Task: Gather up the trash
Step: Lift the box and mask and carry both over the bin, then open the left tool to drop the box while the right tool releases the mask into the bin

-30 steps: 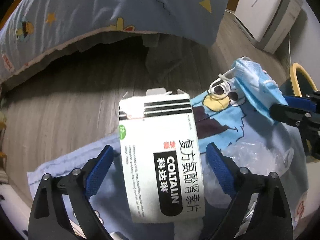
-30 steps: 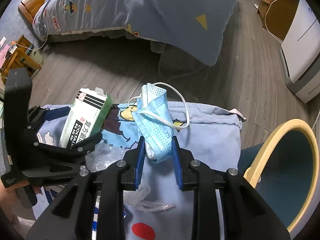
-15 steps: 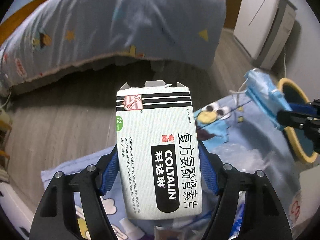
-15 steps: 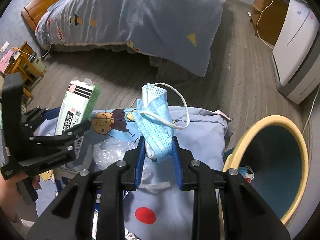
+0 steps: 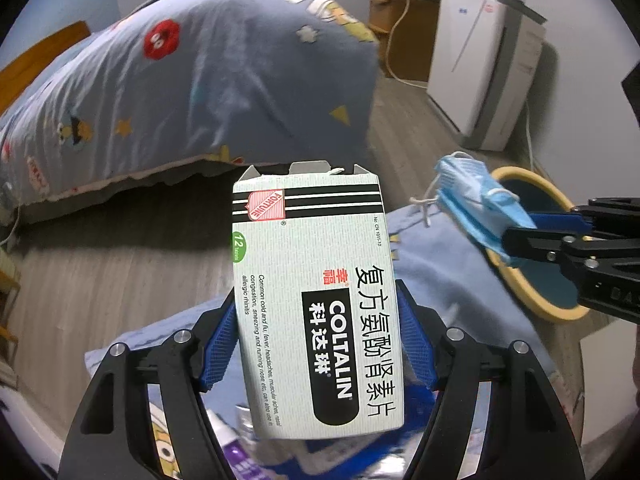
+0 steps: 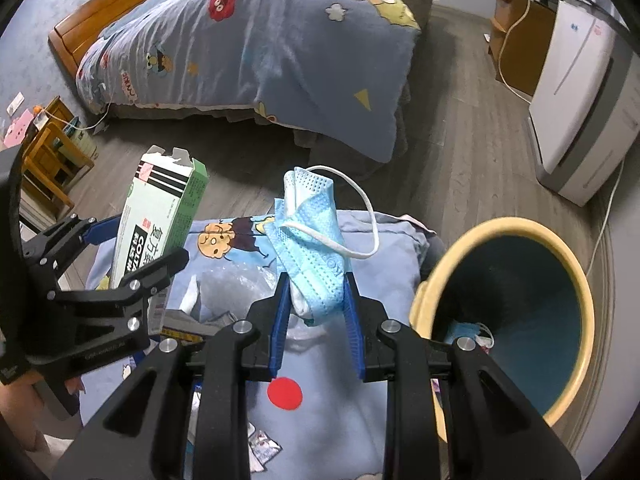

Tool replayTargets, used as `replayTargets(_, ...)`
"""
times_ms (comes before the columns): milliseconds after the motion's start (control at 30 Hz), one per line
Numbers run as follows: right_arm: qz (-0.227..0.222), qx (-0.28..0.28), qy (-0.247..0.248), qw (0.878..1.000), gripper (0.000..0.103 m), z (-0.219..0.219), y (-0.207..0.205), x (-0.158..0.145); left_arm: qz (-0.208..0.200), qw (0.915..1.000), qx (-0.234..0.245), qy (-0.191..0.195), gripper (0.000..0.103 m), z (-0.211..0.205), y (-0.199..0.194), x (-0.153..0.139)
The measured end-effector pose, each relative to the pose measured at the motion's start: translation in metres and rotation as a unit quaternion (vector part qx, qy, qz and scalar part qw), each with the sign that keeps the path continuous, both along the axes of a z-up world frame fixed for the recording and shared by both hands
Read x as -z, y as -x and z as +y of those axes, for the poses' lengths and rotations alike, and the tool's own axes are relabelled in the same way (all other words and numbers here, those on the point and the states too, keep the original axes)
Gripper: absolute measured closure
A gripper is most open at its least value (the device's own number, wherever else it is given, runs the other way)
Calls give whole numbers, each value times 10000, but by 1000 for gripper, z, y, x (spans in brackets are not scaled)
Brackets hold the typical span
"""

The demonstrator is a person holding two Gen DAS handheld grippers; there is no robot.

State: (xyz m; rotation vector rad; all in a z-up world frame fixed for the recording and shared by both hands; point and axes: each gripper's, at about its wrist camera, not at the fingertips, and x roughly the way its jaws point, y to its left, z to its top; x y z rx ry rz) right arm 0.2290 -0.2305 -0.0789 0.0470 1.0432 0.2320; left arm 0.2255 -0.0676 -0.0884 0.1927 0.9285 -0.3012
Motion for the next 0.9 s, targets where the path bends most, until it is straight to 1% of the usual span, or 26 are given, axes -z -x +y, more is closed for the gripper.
replayTargets(300, -5, 155, -71, 9999, 78, -35, 16, -9, -55, 9994, 331, 126, 31, -45, 23, -12)
replayTargets(400, -15, 333, -129, 9994, 78, -57, 21, -12, -70, 9988, 462, 130, 31, -62, 33, -14)
replayTargets(500, -29, 562, -217, 9982, 78, -83, 26, -17, -46, 9982, 557, 225, 31, -80, 42, -17)
replayTargets(667, -93, 852, -138, 9962, 78, -118, 35, -20, -67, 9967, 751, 291, 31, -117, 57, -19)
replayTargets(800, -10, 1180, -225, 9928, 78, -150, 38, -12, 52, 9958, 845, 351, 31, -141, 62, -14)
replayTargets(900, 116, 1413, -280, 9895, 78, -170, 38, -2, 40, 9952, 923, 321, 31, -158, 62, -12)
